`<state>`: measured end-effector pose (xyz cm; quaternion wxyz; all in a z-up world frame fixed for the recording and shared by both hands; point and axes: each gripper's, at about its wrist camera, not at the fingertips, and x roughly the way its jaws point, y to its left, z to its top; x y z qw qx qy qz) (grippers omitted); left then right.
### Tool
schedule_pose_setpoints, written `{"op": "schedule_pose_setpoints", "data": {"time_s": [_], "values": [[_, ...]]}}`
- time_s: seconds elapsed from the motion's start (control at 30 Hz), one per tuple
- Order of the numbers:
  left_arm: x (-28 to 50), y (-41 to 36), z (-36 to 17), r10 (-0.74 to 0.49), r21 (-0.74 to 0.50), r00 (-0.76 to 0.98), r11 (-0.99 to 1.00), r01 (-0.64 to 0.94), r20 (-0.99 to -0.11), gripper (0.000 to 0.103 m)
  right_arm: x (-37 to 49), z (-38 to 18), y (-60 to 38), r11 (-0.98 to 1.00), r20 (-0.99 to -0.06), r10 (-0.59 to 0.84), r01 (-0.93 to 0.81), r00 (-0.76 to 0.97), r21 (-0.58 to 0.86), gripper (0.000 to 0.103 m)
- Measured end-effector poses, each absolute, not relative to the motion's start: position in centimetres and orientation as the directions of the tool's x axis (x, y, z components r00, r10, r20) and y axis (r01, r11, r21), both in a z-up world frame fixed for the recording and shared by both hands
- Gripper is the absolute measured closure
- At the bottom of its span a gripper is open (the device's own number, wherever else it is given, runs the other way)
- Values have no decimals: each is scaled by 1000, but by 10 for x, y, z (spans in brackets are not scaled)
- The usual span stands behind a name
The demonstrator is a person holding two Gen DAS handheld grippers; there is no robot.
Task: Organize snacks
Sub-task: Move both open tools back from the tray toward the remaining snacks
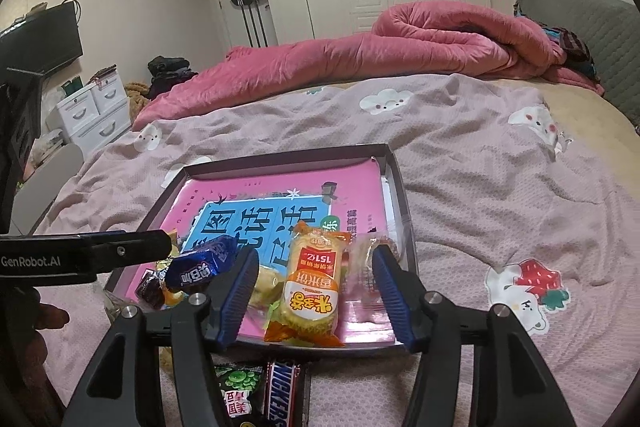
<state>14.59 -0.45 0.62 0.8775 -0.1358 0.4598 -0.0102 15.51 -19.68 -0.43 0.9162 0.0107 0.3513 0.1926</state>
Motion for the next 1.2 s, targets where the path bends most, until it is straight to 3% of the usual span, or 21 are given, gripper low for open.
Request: {"op": "schedule_pose_setpoints", "data": {"time_s": [1.2], "values": [[110, 47, 28, -114, -261, 615, 953, -154, -780, 23, 121, 12, -196, 929, -634, 339, -354, 695, 109, 38]]}}
